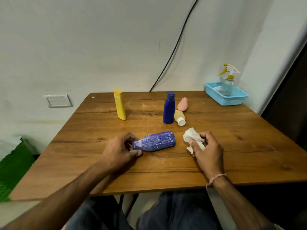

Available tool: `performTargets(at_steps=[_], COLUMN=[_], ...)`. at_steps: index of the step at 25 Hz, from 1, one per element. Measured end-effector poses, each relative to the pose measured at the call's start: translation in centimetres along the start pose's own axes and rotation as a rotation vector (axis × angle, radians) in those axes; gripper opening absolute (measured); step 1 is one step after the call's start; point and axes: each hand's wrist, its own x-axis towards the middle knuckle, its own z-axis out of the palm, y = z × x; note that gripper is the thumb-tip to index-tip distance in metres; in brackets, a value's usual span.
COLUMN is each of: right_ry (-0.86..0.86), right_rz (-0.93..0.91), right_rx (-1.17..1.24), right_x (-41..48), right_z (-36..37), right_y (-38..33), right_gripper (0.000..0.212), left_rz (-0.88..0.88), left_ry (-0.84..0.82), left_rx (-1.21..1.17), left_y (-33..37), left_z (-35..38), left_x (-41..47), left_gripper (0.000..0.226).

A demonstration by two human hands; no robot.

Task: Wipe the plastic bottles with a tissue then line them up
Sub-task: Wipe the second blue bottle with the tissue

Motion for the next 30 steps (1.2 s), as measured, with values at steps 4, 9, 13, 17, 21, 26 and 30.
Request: performTargets(at_steps=[4, 9, 13, 17, 21, 26, 30], right_ry=[-0.063, -0.218, -0.266, -0.246, -0.274, -0.283, -0.438], right_rz=[-0.271, -0.442, -0.466, -0.498, -0.494, -0.520, -0.625], right_rx=[-0.246, -0.419, -0.423, -0.445, -0.516, -0.547, -0.437], right_x=[-0.9, -1.9, -2.3, -1.9, -2.4, -5.5, -7.9], right_z=[-0.2, 0.9, 0.8, 0.1, 0.0, 2.7, 3.6], right_y=[-1.9, -3.1, -2.9, -2.9, -3.1, -6.5, -7.9], right_gripper=[0.020, 0.030, 0.038, 0.042, 0.037, 0.039, 0.045], left_rz=[-0.106, -0.144, -0.132, -0.151, -0.169, -0.148, -0.104], left_ry=[0.149, 0.186, 0.209, 0.247, 0.232, 0.268, 0.305], left_rx=[-0.311, -0.494, -0.531, -0.618, -0.602, -0.467, -0.384], left_y=[0.7, 0.5, 0.7, 1.3, 1.4, 2.5, 2.8], left_z=[2.2, 3.3, 3.5, 3.6, 3.4, 2.8, 2.4], left_x=[-5.1, -6.8, -6.7, -6.7, -7.0, -7.8, -8.3], left_gripper=[0.042, 0.043, 0.043, 0.047, 0.044, 0.039, 0.039])
